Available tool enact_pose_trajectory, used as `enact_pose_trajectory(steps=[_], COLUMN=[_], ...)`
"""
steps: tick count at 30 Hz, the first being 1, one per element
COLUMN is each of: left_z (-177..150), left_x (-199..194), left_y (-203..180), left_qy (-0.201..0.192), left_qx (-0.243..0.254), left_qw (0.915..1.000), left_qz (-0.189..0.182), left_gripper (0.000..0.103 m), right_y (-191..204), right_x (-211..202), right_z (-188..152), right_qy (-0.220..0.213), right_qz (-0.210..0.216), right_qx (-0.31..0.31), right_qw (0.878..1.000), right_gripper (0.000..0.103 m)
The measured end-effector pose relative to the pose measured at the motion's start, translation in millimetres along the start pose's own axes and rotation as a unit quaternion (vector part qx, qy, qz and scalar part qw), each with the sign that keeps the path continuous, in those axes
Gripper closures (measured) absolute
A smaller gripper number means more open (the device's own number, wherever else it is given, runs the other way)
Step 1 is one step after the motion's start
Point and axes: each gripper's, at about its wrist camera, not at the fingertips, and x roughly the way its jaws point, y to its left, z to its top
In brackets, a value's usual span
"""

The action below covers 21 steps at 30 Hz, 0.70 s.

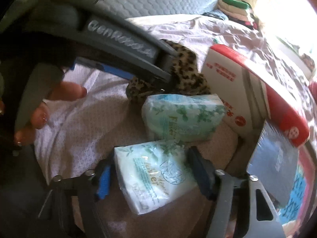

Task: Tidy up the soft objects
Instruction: 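Grasp the leopard-print pouch with the left gripper while the right grasps a green-print tissue pack, then lift the leopard pouch with the left gripper while the right carries the tissue pack over the tray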

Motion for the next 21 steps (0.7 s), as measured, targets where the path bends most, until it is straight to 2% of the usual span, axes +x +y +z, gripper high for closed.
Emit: enact_pose_trajectory(steps=[3,6,9,10,13,21], left_z=[4,7,9,9,8,8], left_x=[2,7,16,20,18,-19], left_y=[6,12,14,14,12,6], left_qy=[-0.003,-0.004,0.003,0.006,-0.003,-0.057], left_qx=[-0.019,-0.037,-0.047,-0.045,-0.042,-0.029], left_qw=[0.9997,0.9985,0.9973,0.9975,0.9972,0.9960], left_qz=[-0.015,-0.039,-0.056,-0.054,-0.061,-0.064], left_gripper=[0.041,0.051,0.080,0.094,0.098,0.098], right_y=[-8,-9,-9,-8,-6,-6], right_x=[-7,-18,-26,-28,-35,-61], right_z=[-4,-7,-10,-11,-17,-17], right_qy=[-0.008,-0.023,-0.027,-0.028,-0.035,-0.073], right_qz=[0.011,0.017,0.016,0.017,0.014,0.011], right_qx=[0.027,0.035,0.043,0.047,0.056,0.065], right_qw=[1.000,0.999,0.999,0.998,0.998,0.995], right_gripper=[0.049,0.055,0.057,0.057,0.059,0.067])
